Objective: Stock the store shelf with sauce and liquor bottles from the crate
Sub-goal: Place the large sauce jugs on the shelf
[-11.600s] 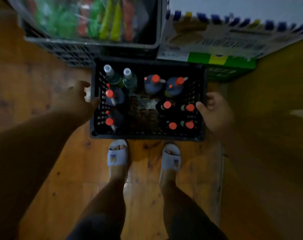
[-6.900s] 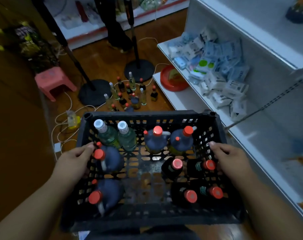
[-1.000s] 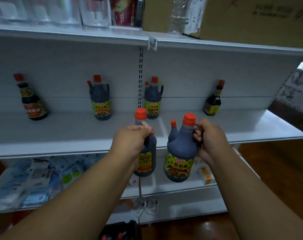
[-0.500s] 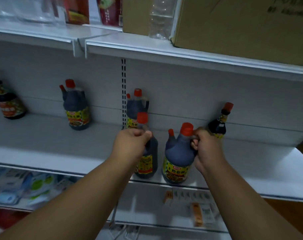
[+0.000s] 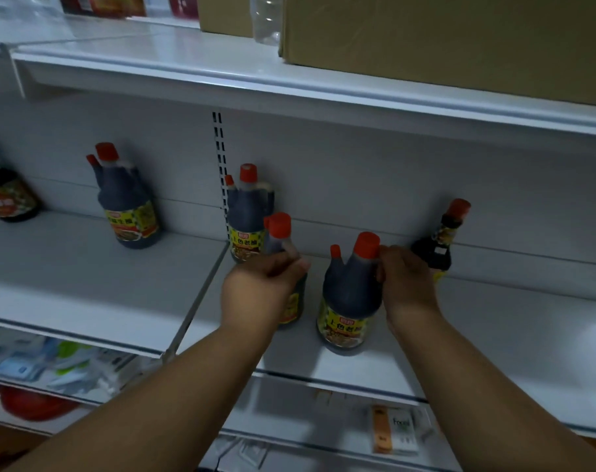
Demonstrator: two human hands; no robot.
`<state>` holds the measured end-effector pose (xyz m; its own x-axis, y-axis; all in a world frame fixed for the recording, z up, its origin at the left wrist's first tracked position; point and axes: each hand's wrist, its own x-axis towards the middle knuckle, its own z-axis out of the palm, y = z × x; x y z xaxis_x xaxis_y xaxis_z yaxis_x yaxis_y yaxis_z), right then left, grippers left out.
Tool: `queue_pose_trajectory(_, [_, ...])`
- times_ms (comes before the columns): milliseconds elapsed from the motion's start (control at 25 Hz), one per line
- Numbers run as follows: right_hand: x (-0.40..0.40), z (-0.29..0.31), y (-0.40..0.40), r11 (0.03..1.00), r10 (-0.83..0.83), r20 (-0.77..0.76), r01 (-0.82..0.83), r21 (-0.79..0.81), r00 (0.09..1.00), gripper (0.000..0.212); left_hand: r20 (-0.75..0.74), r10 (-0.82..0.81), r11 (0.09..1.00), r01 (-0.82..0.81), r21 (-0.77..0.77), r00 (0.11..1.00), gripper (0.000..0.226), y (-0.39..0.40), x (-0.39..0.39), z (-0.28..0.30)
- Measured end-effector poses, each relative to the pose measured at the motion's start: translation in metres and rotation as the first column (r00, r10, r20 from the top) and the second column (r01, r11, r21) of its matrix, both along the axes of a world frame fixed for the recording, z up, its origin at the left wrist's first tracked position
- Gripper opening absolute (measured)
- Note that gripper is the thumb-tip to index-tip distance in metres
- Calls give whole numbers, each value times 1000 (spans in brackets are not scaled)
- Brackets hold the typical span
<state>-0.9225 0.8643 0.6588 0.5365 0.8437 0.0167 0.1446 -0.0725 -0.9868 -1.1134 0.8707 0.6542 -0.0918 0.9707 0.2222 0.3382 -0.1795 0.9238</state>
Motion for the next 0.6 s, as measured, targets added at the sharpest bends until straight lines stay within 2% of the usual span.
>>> queue_pose_trajectory(40, [-1, -6, -4, 1000, -12, 56, 11, 13, 998, 28, 61, -20, 1000, 22, -21, 998, 8, -2, -5, -1])
queue_pose_trajectory(120, [-9, -19, -19, 998, -20, 124, 13, 56, 992, 11, 127, -61, 997, 66, -41, 990, 23, -3, -17, -10])
queue_pose_trajectory(160, [-16, -27, -27, 997, -7, 141, -4, 78, 990, 13, 118, -54, 998, 59, -37, 992, 26, -2, -23, -17])
queue_pose_trajectory(240, [-27, -43, -38, 993, 59, 170, -76, 92, 984, 49, 45, -31, 997, 34, -63, 999, 43, 9, -35, -32])
queue_pose_trajectory(320, [-33, -56, -42, 991, 78, 204, -99, 94, 976, 73, 19, -144, 975, 145, -170, 989, 74, 24, -43, -45])
queue_pose_trajectory(360, [-36, -59, -43, 994, 70, 235, -89, 69, 969, 78, 42, -236, 943, 239, -233, 971, 84, 32, -44, -51])
queue_pose_trajectory(440, [-36, -61, -41, 999, 31, 260, -32, -2, 965, 81, 53, -369, 883, 368, -291, 928, 90, 43, -39, -57])
queue_pose_trajectory(600, [-16, -60, -17, 997, 77, 257, -67, -50, 963, 76, -47, -315, 926, 296, -234, 948, 89, 54, -16, -60])
